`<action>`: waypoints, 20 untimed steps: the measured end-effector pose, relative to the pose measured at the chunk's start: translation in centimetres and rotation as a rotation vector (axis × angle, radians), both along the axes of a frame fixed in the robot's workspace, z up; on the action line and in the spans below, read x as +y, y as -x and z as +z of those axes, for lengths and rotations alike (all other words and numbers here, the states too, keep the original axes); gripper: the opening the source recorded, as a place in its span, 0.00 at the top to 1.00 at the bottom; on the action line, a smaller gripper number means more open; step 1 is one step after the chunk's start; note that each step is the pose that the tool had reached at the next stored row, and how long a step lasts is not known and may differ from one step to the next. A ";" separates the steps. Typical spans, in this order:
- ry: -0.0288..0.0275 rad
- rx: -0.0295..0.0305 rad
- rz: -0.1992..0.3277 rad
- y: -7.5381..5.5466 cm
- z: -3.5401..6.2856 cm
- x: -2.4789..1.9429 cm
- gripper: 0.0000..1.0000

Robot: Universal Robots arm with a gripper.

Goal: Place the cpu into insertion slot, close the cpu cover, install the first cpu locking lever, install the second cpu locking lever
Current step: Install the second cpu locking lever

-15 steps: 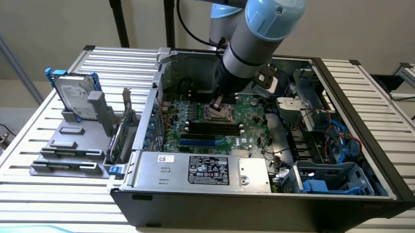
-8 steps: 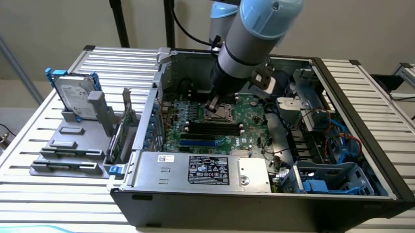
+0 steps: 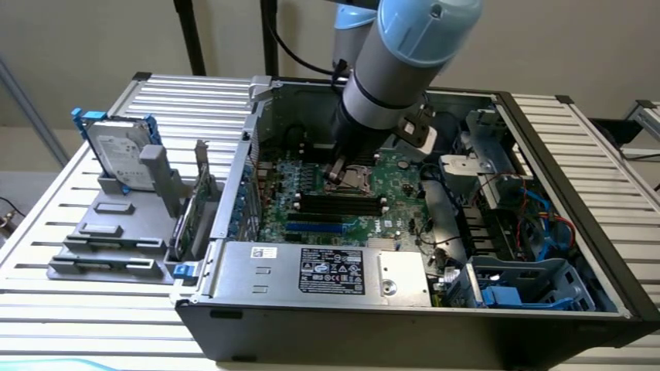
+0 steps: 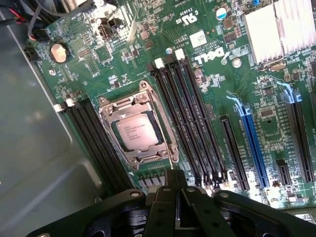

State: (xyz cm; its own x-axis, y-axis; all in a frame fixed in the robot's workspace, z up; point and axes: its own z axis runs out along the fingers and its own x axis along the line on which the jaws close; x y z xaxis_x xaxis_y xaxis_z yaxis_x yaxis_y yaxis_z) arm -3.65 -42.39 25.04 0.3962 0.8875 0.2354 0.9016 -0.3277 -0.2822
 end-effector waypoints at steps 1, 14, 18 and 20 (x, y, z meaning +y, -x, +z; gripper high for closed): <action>-0.0002 -0.0001 0.000 0.1 -0.05 0.00 0.89; -0.0001 -0.0025 0.000 0.6 -1.59 0.44 0.89; 0.0002 -0.0049 0.000 0.9 -2.17 0.50 0.89; 0.0002 -0.0065 0.000 1.0 -2.48 0.53 0.89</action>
State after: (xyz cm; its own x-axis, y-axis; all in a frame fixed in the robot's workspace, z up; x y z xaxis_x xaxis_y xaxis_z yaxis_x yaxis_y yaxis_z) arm -4.65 -41.86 22.56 0.3952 0.8873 0.2378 0.9033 -0.3282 -0.2763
